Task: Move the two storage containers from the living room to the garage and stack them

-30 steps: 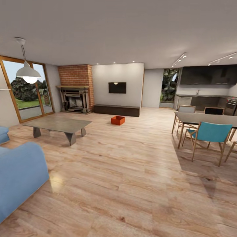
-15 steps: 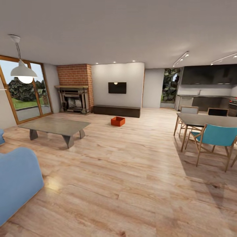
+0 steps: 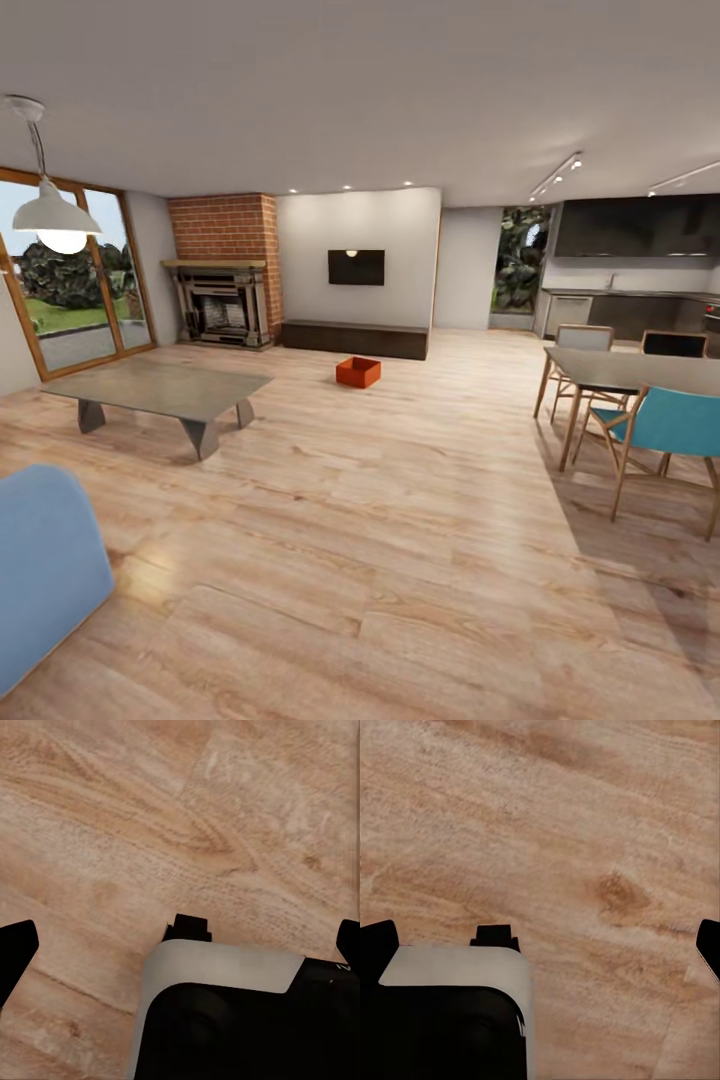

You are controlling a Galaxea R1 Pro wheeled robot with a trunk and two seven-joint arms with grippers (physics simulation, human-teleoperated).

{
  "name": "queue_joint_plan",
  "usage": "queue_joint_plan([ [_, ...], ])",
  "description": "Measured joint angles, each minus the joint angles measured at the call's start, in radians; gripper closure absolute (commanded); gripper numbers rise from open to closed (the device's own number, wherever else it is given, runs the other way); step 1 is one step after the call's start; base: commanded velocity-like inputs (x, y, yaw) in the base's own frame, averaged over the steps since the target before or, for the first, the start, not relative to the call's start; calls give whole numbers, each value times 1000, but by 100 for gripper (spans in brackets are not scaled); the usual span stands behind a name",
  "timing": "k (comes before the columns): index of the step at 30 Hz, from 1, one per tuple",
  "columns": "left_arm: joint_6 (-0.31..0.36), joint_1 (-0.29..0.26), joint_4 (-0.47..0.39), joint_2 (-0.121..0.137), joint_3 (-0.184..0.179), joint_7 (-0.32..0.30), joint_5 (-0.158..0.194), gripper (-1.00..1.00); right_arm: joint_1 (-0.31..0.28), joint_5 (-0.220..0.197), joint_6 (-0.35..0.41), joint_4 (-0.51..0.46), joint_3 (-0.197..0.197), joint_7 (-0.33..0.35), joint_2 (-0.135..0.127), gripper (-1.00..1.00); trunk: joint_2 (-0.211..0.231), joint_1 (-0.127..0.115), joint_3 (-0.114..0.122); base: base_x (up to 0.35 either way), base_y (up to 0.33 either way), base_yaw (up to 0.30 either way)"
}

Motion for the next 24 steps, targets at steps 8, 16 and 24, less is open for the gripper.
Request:
queue_joint_plan([
  [8,1,0,0,0,0,0,0,-100,0,0,0,0,0,0,0,-100,0,0,0,325,0,0],
  [16,1,0,0,0,0,0,0,-100,0,0,3,0,0,1,1,-100,0,0,0,325,0,0],
  [24,0,0,0,0,0,0,0,-100,0,0,3,0,0,2,0,-100,0,0,0,325,0,0],
])
